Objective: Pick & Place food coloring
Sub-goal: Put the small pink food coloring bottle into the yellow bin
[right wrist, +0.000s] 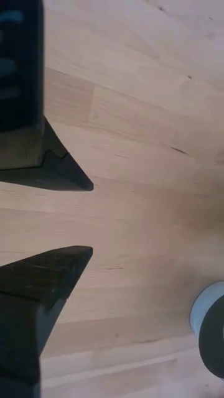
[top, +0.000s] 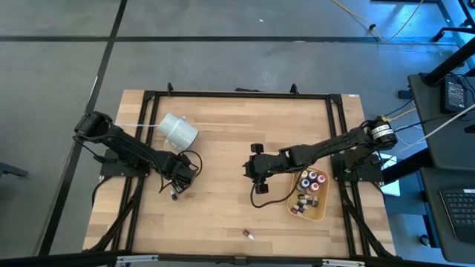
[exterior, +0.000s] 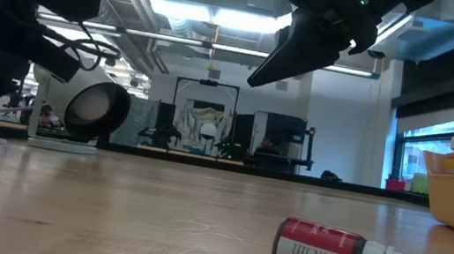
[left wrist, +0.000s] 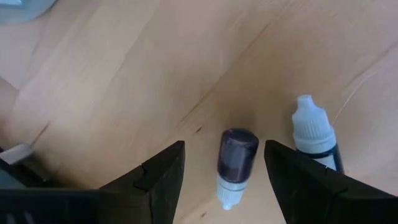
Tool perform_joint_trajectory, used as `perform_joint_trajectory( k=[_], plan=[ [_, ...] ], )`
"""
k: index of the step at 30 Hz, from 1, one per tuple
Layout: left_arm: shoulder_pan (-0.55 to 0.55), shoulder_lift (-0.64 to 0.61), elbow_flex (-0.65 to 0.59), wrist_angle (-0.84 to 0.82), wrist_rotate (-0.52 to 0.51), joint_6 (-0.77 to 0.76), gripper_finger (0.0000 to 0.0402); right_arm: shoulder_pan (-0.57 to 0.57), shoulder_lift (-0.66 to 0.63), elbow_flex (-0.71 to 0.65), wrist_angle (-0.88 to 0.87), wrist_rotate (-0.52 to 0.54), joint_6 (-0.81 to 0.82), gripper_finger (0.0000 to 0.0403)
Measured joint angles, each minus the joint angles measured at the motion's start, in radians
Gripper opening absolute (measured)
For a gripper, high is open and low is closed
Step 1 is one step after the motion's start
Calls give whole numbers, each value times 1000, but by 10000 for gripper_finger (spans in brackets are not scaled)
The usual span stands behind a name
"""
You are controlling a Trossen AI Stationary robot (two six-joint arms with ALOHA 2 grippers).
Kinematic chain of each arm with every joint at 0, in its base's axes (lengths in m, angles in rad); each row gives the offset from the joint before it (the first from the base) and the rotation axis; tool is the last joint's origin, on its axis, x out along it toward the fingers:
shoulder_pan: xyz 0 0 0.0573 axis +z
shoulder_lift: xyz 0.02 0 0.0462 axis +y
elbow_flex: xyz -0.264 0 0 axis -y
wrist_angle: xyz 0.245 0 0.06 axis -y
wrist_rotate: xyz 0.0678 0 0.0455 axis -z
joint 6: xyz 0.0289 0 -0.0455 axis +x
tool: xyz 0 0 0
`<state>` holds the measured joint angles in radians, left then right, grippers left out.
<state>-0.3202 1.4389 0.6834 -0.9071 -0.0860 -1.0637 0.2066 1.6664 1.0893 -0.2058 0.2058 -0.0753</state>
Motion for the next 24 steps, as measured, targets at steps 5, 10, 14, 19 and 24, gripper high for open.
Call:
perform_joint_trajectory(
  k=[5,10,14,19,24],
  plan=[
    [0,2,0,31,0,1,217,0,0,0,-3,0,0,156],
    [0,2,0,32,3,2,217,0,0,0,-6,0,0,156],
    [0,2,0,32,6,0,204,0,0,0,-8,0,0,156],
    [0,2,-21,36,10,-21,179,0,0,0,-9,0,0,156],
    [0,-2,-35,45,24,-43,152,0,0,0,-9,0,0,156]
  ],
)
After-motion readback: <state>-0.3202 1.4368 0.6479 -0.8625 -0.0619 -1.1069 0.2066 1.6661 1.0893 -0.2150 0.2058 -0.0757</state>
